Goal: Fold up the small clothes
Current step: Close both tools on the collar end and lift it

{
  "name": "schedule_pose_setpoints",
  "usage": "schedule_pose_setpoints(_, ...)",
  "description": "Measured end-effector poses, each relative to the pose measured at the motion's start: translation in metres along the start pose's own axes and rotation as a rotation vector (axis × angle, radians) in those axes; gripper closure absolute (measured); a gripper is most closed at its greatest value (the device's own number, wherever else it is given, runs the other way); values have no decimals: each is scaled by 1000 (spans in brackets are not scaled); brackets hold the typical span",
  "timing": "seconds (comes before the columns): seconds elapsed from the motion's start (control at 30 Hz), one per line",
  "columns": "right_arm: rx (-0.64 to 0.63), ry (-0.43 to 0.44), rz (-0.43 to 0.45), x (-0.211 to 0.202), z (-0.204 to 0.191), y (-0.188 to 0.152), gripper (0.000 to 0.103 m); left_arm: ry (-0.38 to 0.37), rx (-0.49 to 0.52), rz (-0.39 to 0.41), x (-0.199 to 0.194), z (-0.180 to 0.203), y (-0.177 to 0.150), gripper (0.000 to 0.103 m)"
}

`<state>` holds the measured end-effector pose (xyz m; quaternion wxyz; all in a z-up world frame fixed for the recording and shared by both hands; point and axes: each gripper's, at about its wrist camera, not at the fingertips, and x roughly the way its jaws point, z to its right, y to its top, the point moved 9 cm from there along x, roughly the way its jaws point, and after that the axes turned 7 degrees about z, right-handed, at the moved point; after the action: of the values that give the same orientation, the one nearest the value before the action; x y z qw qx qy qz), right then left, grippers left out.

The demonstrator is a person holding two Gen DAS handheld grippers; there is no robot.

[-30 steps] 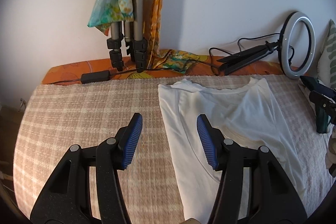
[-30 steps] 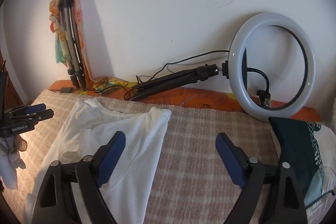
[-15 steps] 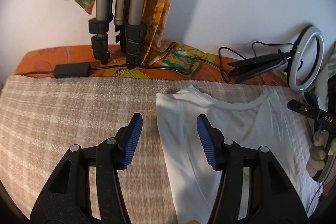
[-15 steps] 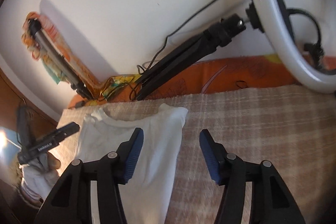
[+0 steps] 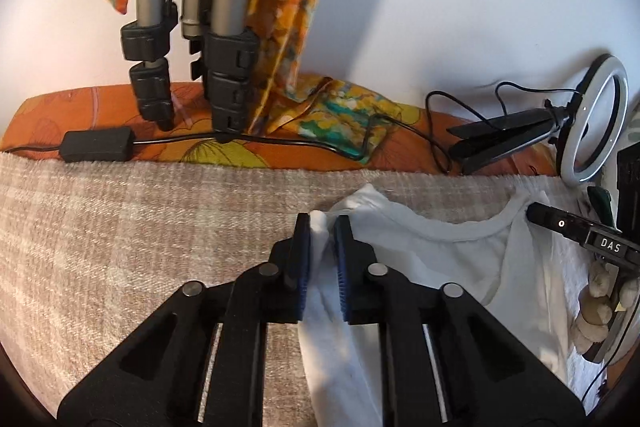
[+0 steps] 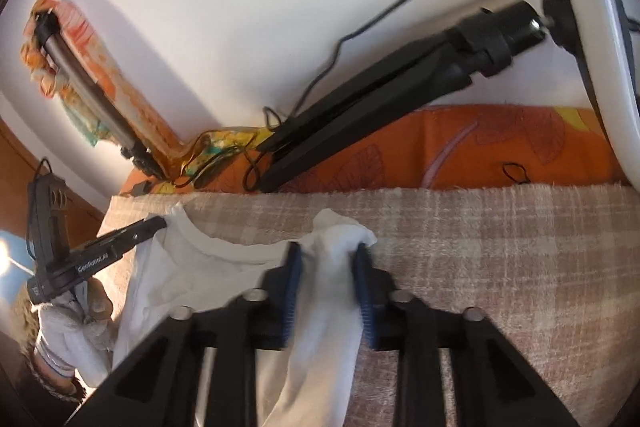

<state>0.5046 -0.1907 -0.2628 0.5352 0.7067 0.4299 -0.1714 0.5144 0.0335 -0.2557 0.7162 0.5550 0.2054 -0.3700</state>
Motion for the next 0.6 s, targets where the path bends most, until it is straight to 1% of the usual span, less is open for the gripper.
schedule_pose_setpoints(0.07, -4, 11, 16, -4, -5, 1, 96, 7, 19, 24, -3, 3, 0, 97)
schedule_pose_setpoints(0.17, -12, 23, 47, -17, -13, 4, 101, 7, 33, 68, -14, 6, 2, 98)
schedule_pose_setpoints(0.27, -35, 39, 77, -36, -25, 6, 102, -16, 13, 101, -32, 9, 4, 99)
schedule_pose_setpoints(0.43, -48, 46, 106, -66, -42, 8, 102, -29, 33, 142, -68, 22, 7, 99)
schedule_pose_setpoints(0.6, -58, 44, 130, -108, -56, 3, 103, -34, 52, 175, -111, 35, 4, 99)
